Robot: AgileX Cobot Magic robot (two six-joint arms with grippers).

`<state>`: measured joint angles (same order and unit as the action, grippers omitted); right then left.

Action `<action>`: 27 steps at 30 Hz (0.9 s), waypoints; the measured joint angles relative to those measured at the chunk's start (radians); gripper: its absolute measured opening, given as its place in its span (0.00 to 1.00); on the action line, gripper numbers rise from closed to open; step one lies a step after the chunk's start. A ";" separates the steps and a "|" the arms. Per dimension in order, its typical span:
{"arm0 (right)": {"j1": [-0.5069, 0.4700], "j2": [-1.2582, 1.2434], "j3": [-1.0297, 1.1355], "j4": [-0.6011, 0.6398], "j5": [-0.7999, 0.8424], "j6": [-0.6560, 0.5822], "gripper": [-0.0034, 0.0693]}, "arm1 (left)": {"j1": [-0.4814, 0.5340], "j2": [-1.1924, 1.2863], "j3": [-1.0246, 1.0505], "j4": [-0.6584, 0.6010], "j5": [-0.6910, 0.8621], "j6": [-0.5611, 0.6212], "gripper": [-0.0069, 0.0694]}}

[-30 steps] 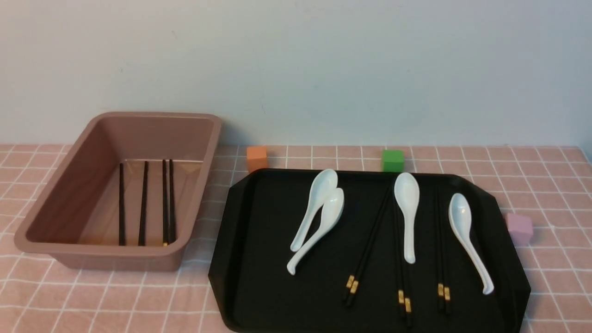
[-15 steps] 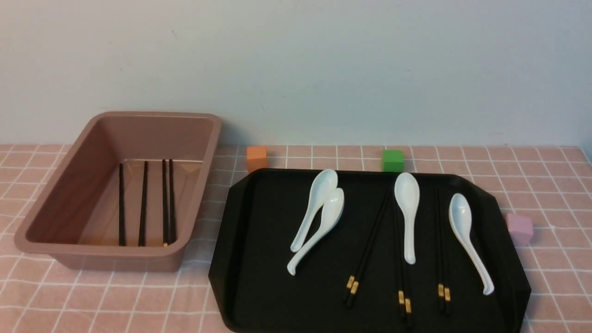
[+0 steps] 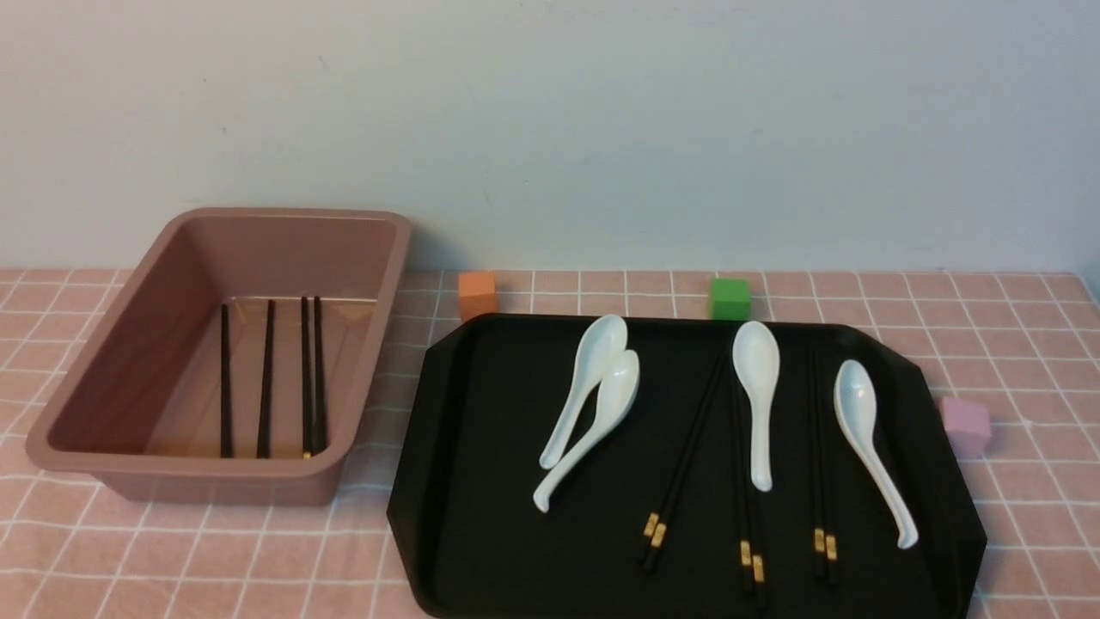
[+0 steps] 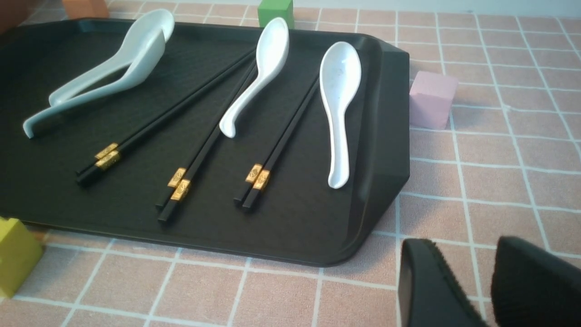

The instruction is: On pink tablecloth take chopsticks from black tray and put them in box.

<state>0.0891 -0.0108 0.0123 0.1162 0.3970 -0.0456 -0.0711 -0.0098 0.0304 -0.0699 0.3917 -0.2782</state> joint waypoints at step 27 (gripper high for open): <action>0.000 0.000 0.000 0.000 0.000 0.000 0.38 | 0.000 0.000 0.000 -0.001 0.000 0.000 0.10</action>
<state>0.0891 -0.0108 0.0123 0.1162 0.3970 -0.0456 -0.0711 -0.0098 0.0304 -0.0707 0.3917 -0.2782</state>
